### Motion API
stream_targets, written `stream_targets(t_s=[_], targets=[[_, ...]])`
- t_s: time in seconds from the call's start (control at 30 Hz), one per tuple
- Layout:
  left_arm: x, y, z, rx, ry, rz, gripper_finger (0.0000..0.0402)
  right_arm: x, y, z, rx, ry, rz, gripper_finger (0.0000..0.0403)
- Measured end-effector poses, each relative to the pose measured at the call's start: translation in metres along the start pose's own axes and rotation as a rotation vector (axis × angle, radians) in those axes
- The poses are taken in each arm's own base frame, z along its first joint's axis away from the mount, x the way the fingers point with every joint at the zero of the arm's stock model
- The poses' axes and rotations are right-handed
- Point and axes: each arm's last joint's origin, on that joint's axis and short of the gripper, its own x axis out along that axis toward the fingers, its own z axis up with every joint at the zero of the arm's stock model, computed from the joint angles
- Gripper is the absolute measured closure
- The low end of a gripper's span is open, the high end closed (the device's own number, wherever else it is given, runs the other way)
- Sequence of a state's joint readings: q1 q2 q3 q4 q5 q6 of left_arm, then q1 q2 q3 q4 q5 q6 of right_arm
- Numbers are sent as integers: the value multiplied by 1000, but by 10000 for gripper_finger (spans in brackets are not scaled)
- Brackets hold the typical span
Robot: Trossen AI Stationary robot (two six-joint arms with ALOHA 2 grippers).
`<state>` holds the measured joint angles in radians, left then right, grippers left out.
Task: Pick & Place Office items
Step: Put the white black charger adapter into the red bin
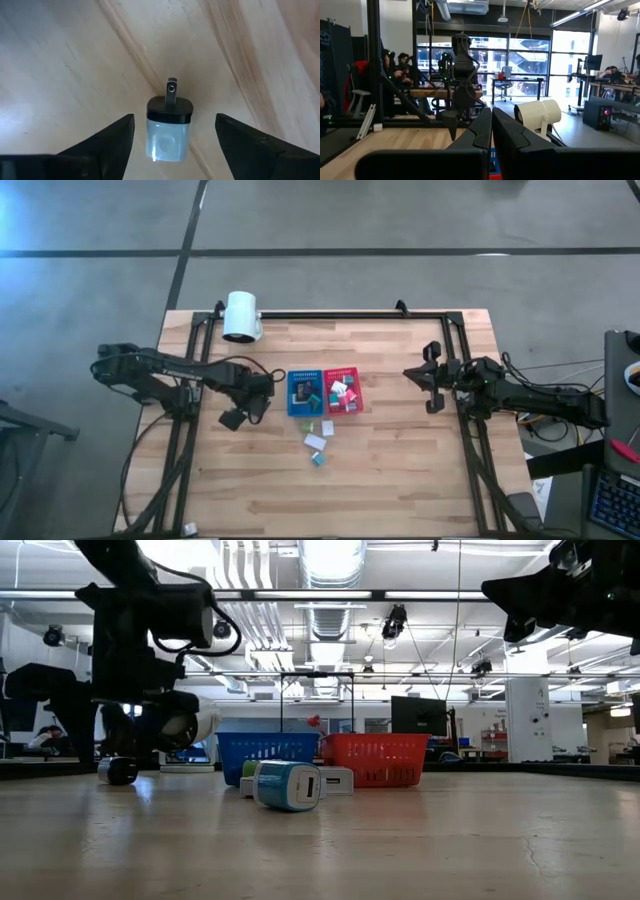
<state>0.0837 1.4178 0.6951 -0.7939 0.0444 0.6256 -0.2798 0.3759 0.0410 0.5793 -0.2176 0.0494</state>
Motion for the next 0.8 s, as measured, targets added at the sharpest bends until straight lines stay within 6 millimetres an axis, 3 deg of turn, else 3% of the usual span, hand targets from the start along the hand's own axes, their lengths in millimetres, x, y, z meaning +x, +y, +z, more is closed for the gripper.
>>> stream_targets(t_s=[0.27, 0.57, 0.8], targets=[[6, 1, 0, 0, -7, 6, 153, 0, 0, 0, -1, -1, 0, 394], [7, 0, 0, 1, -8, 6, 276, 0, 0, 0, -3, 0, 0, 394], [6, -4, 2, 28, 5, 26, 276, 0, 0, 0, -4, 0, -1, 394]])
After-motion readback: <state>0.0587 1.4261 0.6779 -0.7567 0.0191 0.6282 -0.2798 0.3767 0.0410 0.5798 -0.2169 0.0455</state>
